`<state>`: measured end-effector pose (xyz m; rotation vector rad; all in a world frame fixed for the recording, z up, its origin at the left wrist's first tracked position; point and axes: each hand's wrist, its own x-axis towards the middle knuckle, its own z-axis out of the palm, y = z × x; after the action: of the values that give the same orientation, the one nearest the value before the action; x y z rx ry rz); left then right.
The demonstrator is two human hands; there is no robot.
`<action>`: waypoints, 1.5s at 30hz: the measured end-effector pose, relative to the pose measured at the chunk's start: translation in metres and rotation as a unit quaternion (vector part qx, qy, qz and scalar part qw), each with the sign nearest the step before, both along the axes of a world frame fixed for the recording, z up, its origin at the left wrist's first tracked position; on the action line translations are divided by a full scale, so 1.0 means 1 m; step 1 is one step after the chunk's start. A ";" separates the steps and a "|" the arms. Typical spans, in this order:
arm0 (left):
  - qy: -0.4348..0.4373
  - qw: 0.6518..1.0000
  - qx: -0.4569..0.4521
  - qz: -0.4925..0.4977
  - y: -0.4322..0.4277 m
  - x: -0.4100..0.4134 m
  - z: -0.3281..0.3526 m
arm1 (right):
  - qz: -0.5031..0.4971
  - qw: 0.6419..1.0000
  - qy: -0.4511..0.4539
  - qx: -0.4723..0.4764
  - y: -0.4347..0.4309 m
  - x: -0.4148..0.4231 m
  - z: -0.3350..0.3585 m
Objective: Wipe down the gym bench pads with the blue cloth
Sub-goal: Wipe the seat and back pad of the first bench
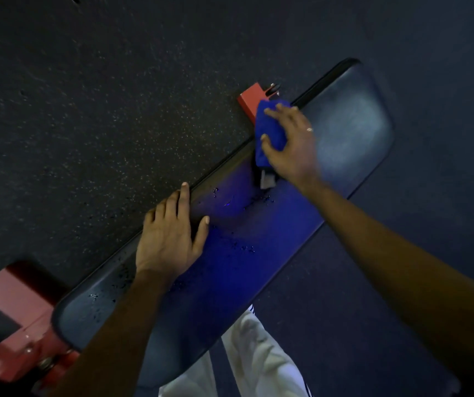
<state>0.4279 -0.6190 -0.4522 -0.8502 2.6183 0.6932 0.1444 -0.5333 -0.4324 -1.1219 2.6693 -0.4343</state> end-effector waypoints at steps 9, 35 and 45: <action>0.007 1.000 0.005 0.022 0.001 0.000 0.001 | 0.001 0.997 -0.074 0.005 0.056 0.112 0.012; 0.043 0.989 -0.120 0.073 0.042 -0.002 -0.008 | -0.126 0.991 -0.033 -0.011 0.176 0.165 -0.012; 0.043 0.983 -0.134 0.120 0.051 -0.005 -0.008 | -0.311 0.945 -0.055 -0.089 0.191 0.076 -0.018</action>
<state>0.4228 -0.5677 -0.4606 -1.2567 2.7551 0.4482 0.2205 -0.3423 -0.4507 -0.2403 2.8746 -0.8237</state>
